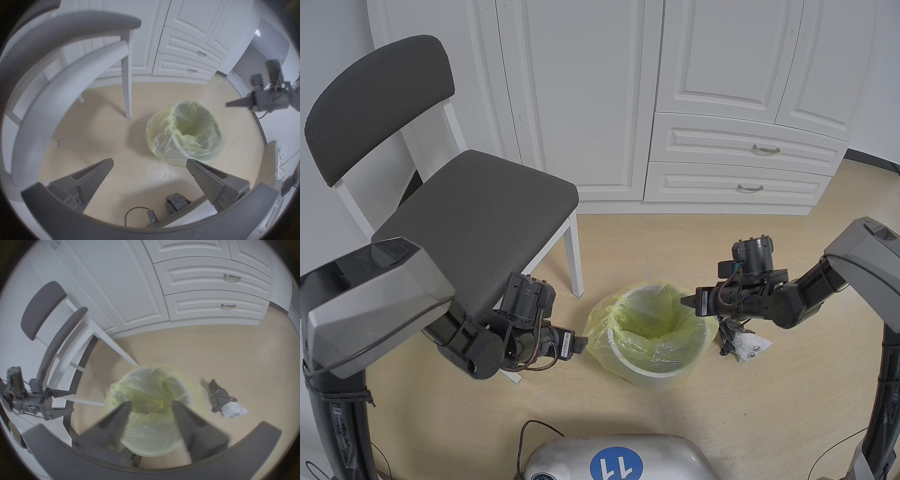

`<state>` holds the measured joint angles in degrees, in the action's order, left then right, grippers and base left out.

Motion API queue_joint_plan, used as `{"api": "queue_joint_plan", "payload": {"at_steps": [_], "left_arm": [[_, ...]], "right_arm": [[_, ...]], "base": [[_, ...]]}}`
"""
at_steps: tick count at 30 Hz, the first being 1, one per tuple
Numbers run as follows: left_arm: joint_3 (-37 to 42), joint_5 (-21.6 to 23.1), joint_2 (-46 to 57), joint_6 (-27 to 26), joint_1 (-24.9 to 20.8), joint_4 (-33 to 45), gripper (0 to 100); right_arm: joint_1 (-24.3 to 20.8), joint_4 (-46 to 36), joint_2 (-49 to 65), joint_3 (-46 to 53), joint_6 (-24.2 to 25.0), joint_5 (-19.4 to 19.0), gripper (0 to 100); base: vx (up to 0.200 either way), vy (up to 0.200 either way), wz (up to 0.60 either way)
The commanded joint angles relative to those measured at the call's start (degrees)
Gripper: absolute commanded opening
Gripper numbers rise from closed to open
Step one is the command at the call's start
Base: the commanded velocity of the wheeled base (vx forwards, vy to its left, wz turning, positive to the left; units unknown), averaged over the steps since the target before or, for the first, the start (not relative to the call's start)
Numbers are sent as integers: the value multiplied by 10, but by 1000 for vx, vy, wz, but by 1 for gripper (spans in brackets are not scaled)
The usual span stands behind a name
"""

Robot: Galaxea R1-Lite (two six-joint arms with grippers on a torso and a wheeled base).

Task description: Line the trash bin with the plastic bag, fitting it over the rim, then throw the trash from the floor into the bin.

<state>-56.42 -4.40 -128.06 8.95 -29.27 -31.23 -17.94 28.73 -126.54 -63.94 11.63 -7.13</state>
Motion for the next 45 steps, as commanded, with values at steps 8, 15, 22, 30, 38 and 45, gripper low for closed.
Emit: {"api": "queue_joint_plan", "payload": {"at_steps": [8,15,22,30,38,45], "left_arm": [[217,20,116,0,-60,-235,100],[257,20,138,4,-65,-290,100],[285,20,165,1,-76,-301,100],[301,20,174,1,-83,-311,100],[299,21,154,2,-82,-318,100],[296,21,151,2,-79,-318,100]], "right_arm": [[-97,41,-150,-56,77,58,0],[-92,-9,-141,-54,66,58,0],[-72,-167,-78,-48,-14,48,0],[-61,-194,-68,-11,-91,27,0],[-43,-192,-129,-44,-90,34,0],[1,-195,-182,-100,-91,66,0]], "base": [[0,0,0],[0,0,0],[0,0,0],[0,0,0],[0,0,0],[0,0,0]]}}
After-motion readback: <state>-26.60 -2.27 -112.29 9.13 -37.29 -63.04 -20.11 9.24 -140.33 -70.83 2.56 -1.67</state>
